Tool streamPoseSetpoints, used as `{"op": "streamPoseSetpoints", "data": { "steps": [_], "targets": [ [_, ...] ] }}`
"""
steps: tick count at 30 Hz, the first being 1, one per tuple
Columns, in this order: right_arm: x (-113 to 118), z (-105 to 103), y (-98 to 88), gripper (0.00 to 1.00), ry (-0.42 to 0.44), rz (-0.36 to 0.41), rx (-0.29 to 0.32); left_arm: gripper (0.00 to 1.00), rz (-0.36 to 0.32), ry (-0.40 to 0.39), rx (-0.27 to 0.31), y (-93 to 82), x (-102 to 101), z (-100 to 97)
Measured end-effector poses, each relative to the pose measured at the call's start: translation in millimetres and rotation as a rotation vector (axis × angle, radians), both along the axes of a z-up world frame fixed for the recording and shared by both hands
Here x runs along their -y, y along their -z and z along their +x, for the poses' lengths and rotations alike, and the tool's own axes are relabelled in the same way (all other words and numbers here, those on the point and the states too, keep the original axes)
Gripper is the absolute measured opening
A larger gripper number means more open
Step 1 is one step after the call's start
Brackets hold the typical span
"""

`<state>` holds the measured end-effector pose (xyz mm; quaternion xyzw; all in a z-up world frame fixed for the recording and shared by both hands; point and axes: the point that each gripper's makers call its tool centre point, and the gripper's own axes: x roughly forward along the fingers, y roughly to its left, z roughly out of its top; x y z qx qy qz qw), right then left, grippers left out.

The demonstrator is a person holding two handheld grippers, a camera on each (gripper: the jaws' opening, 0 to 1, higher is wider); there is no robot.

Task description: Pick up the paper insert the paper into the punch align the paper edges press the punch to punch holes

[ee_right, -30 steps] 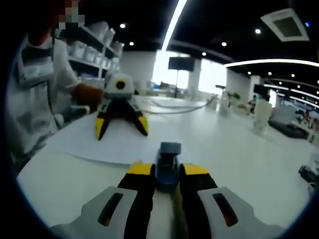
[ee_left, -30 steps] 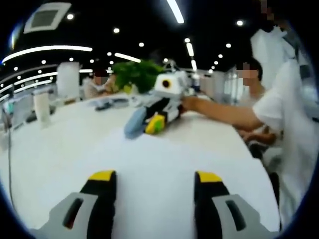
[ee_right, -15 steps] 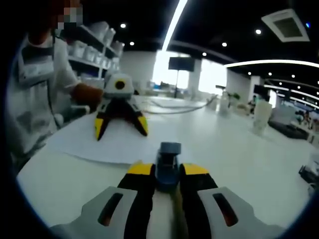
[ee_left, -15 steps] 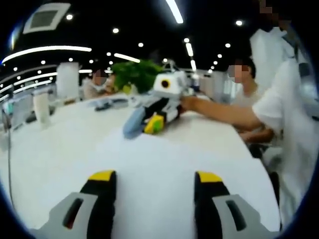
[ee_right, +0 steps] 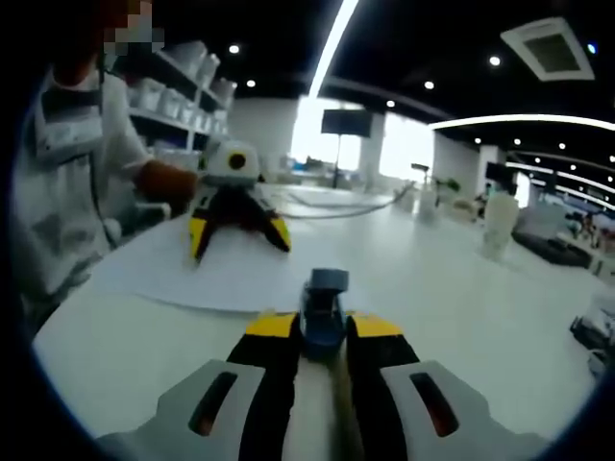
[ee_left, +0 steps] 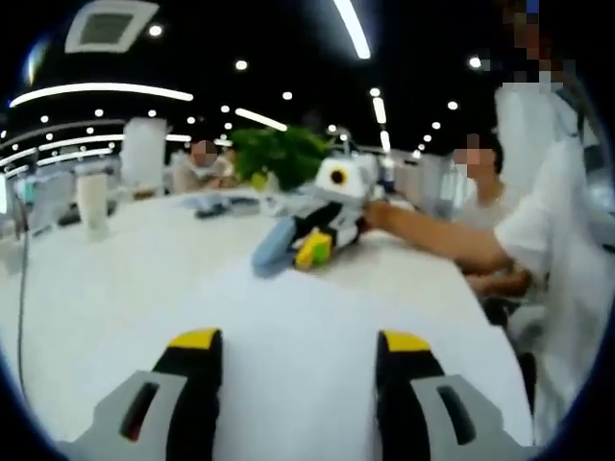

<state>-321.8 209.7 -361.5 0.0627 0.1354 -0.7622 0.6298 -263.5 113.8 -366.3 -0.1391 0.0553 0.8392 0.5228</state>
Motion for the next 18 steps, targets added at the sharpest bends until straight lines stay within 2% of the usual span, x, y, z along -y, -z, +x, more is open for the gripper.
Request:
{"op": "streamPoseSetpoints", "data": {
  "steps": [12,18],
  "targets": [
    [2.7,-0.4,-0.3,0.23,-0.010,-0.001,-0.007,0.65,-0.010,0.001,-0.005,1.4,-1.3,-1.2],
    [-1.7,-0.3,-4.2,0.23,0.003,-0.018,0.007,0.65,0.022,-0.016,-0.015,-9.0,1.8,-4.8]
  ]
}}
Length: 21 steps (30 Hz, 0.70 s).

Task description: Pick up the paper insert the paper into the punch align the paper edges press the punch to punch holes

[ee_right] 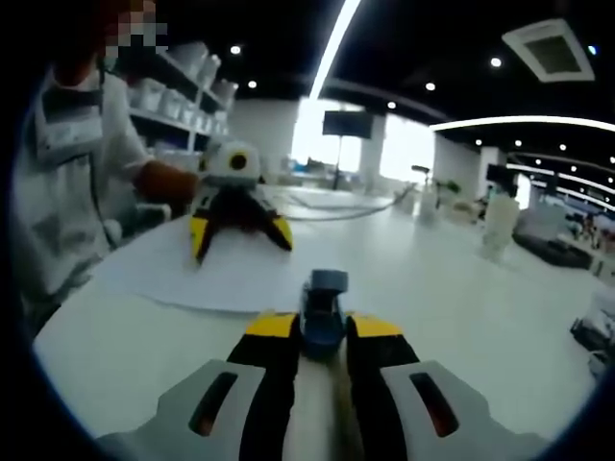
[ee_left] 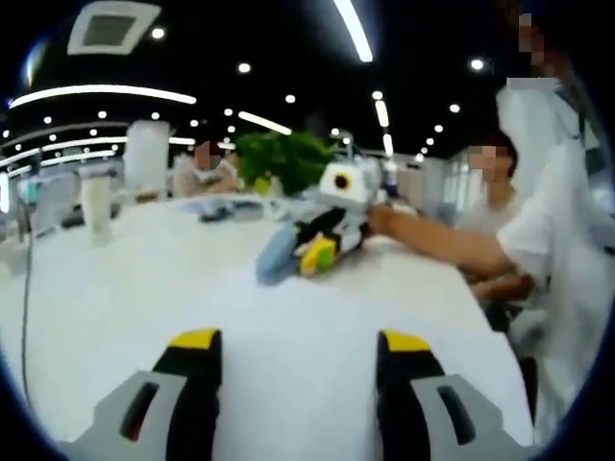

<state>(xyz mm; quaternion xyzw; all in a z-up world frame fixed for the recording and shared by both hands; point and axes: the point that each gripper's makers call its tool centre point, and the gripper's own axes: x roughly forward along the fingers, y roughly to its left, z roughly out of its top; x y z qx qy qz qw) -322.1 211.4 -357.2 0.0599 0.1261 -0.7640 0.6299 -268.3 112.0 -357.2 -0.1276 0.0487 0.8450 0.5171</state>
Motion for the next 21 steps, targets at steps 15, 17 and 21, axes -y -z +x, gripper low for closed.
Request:
{"op": "streamPoseSetpoints", "data": {
  "steps": [15,17,21],
  "targets": [
    [-12.1,3.2,-3.6,0.18,0.005,-0.023,0.033,0.57,0.003,0.076,-0.050,-26.1,-47.4,-40.6],
    [-11.7,3.3,-3.6,0.18,0.006,-0.026,0.034,0.57,-0.009,0.100,-0.054,-23.6,-59.3,-47.6],
    [-13.6,1.5,-3.2,0.19,0.013,-0.019,0.029,0.57,-0.009,0.123,-0.057,-21.7,-71.5,-57.3]
  ]
}}
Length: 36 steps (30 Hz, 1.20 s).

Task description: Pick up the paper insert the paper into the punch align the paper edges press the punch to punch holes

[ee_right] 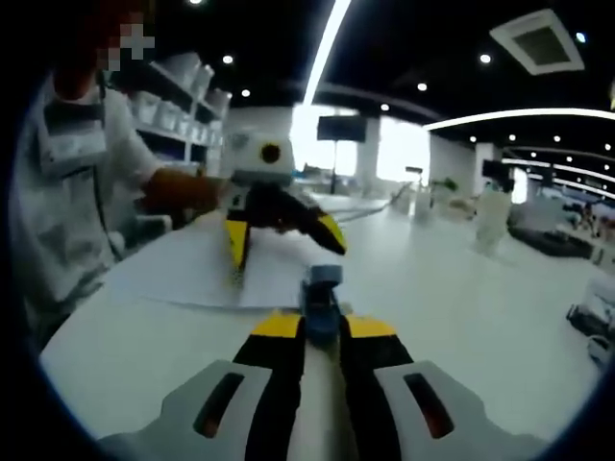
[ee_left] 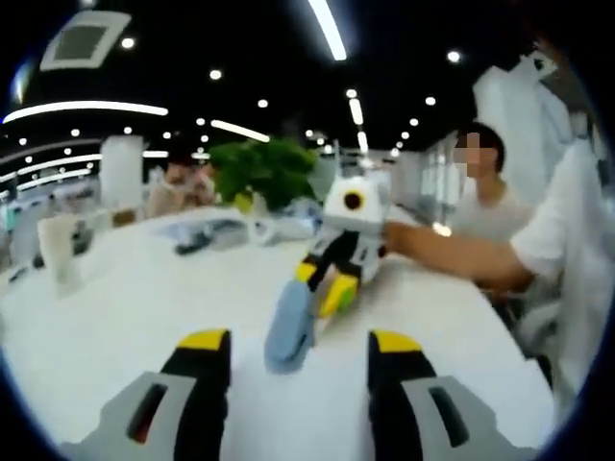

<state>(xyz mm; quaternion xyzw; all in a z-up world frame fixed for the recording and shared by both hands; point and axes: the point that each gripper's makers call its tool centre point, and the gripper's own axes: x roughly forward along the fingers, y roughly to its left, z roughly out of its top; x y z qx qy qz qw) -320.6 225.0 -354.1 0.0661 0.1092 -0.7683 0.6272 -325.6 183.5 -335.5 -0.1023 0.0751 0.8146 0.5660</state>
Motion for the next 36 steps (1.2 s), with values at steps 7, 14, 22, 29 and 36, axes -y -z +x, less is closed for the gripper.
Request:
{"op": "streamPoseSetpoints", "data": {
  "steps": [7,14,22,29,36],
  "targets": [
    [-1.2,-3.8,8.0,0.20,0.011,0.037,-0.011,0.54,0.031,0.031,0.020,9.2,-16.6,-9.9],
    [-0.8,-3.8,9.5,0.20,0.007,0.049,-0.017,0.52,0.067,0.045,0.007,9.5,-23.1,-12.8],
    [-1.2,-3.8,9.7,0.20,0.009,0.054,-0.012,0.47,0.062,0.044,-0.044,11.2,-24.1,-14.0],
    [-1.4,-4.4,9.8,0.20,0.008,0.054,-0.010,0.41,0.037,0.053,-0.077,13.6,-25.0,-12.4],
    [-0.5,-3.3,10.4,0.19,0.007,0.054,-0.008,0.34,0.025,0.056,-0.077,17.0,-25.7,-12.5]
  ]
}}
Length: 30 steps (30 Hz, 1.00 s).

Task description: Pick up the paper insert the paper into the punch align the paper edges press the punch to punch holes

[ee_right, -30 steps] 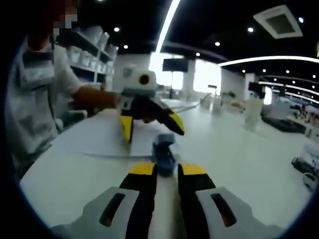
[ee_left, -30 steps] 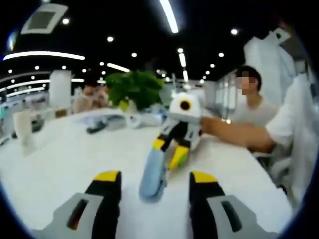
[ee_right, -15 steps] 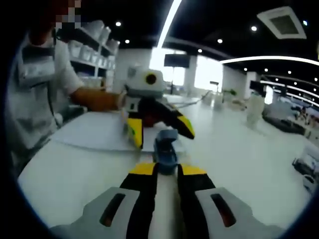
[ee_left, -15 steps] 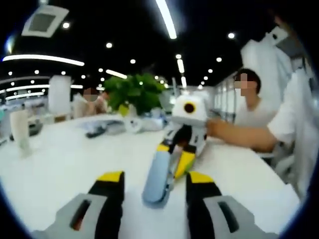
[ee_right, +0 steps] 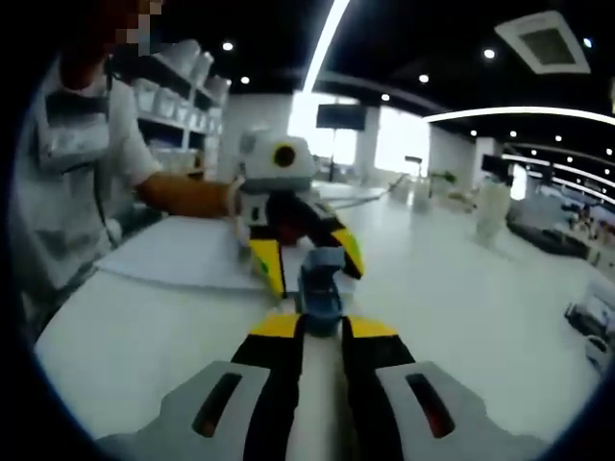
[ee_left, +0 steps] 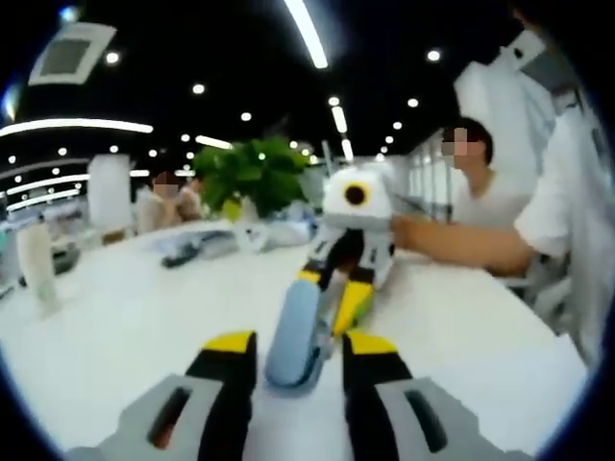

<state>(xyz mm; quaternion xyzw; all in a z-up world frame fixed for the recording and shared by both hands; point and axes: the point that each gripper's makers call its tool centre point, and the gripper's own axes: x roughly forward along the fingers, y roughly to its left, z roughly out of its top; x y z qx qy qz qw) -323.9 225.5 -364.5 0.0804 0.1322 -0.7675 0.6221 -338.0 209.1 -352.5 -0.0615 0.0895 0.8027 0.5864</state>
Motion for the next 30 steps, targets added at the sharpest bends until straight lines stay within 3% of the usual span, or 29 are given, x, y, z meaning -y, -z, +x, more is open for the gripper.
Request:
{"op": "streamPoseSetpoints", "data": {
  "steps": [5,30],
  "targets": [
    [0.2,0.1,0.1,0.19,0.000,0.000,-0.001,0.29,-0.005,0.003,-0.008,1.0,-3.4,-1.9],
    [-0.1,-3.2,3.1,0.19,0.010,0.011,0.002,0.25,-0.020,0.024,-0.032,4.9,-5.2,-0.9]
  ]
}}
